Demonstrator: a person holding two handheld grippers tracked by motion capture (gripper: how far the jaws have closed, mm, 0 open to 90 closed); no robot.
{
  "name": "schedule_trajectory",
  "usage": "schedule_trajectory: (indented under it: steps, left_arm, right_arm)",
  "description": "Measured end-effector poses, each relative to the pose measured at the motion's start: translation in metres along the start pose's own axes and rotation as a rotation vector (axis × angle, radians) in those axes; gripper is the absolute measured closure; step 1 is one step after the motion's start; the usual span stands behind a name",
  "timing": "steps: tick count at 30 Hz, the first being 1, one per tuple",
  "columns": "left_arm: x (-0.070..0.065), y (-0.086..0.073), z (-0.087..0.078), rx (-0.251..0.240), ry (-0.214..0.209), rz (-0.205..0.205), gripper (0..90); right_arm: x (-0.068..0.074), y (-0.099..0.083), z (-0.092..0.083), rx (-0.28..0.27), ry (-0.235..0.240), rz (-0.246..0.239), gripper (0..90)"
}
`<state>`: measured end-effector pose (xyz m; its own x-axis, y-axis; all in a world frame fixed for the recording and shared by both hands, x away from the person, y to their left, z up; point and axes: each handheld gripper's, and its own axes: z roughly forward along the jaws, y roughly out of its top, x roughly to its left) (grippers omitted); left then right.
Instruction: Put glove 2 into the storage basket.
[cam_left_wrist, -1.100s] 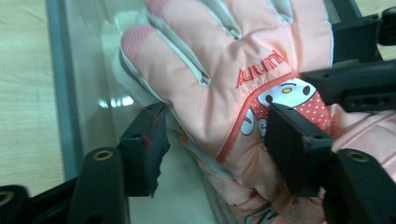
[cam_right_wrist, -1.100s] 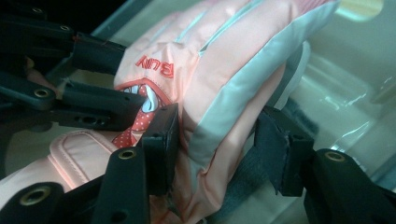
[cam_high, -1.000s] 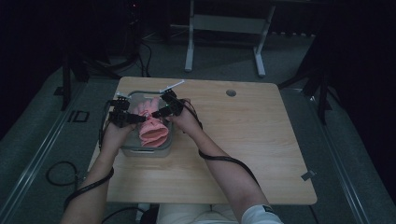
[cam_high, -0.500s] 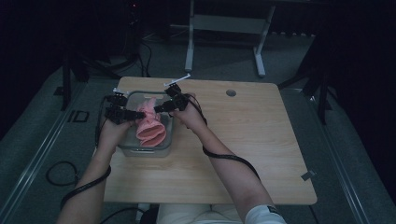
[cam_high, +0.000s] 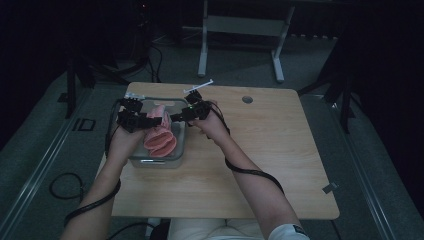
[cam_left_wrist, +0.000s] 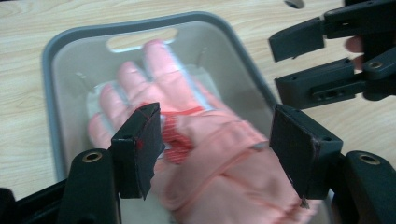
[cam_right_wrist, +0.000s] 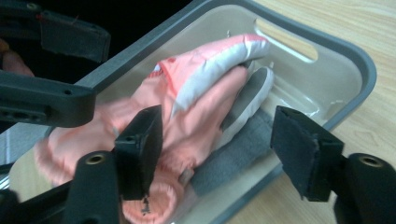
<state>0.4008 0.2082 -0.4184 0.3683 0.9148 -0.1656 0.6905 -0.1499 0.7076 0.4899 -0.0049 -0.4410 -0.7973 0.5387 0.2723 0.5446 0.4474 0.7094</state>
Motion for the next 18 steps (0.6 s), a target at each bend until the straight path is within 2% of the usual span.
schedule_trajectory:
  steps: [6, 9, 10, 13, 14, 18]
  left_arm:
    - [-0.024, 0.000, 0.000, -0.023, -0.033, 0.042, 34.0]
    - [-0.038, -0.001, -0.001, -0.035, -0.051, 0.073, 34.0]
    - [-0.043, -0.002, -0.001, -0.038, -0.064, 0.081, 34.0]
    - [-0.060, -0.003, 0.001, -0.032, -0.064, 0.128, 34.0]
    - [-0.065, -0.004, 0.001, -0.031, -0.081, 0.134, 33.9]
    - [-0.086, -0.005, 0.003, -0.033, -0.113, 0.167, 28.3]
  right_arm:
    - [-0.005, -0.010, -0.009, -0.014, 0.004, -0.004, 27.3]
    - [-0.009, -0.018, -0.015, -0.012, 0.009, -0.019, 21.9]
    - [-0.011, -0.020, -0.018, -0.017, 0.005, -0.018, 22.2]
    - [-0.015, -0.026, -0.025, -0.024, 0.007, -0.023, 20.3]
    - [-0.017, -0.029, -0.029, -0.030, 0.011, -0.025, 19.7]
    - [-0.022, -0.037, -0.040, -0.041, -0.009, -0.034, 18.1]
